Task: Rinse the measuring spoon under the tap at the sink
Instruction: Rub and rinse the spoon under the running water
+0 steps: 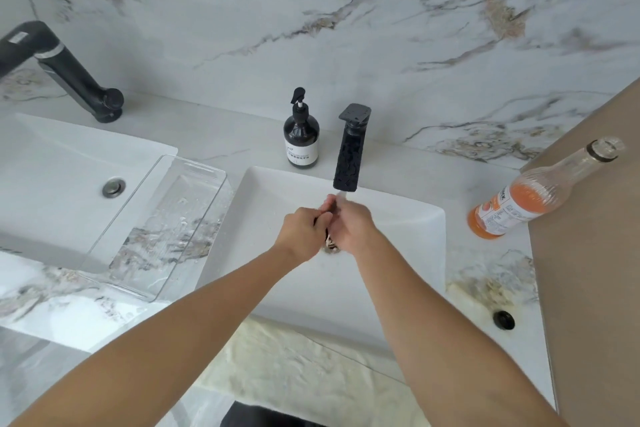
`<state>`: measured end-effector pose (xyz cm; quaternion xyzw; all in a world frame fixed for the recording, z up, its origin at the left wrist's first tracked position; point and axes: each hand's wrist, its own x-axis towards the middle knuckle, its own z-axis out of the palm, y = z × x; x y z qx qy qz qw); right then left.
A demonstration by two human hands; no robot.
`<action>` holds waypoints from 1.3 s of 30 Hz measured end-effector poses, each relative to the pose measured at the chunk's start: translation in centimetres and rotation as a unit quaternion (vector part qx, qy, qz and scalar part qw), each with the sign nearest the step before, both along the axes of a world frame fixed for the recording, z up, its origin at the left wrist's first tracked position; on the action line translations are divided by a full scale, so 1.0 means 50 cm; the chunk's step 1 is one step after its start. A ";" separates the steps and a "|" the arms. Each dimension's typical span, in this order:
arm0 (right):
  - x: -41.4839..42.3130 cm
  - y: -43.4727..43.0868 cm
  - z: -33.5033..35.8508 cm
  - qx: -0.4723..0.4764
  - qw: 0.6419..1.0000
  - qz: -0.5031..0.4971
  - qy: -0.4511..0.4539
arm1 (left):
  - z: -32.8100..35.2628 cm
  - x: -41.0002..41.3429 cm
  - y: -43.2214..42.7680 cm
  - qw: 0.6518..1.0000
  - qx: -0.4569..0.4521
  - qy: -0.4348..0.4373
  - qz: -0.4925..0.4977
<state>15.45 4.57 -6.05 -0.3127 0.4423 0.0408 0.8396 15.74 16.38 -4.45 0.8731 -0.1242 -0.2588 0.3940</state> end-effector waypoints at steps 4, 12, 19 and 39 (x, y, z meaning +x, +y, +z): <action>0.027 -0.053 0.015 0.043 0.990 -0.137 0.003 | 0.010 -0.027 0.019 0.998 0.012 -0.039 -0.049; 0.041 -0.047 0.007 0.085 0.989 -0.123 -0.020 | 0.008 -0.022 0.035 0.997 0.010 -0.059 -0.041; -0.029 -0.125 0.002 0.088 0.984 -0.126 -0.090 | -0.013 0.088 0.024 0.945 -0.165 0.222 0.177; -0.258 -0.166 -0.017 -0.457 0.831 0.312 0.054 | -0.058 0.079 -0.141 0.738 -0.331 0.468 0.356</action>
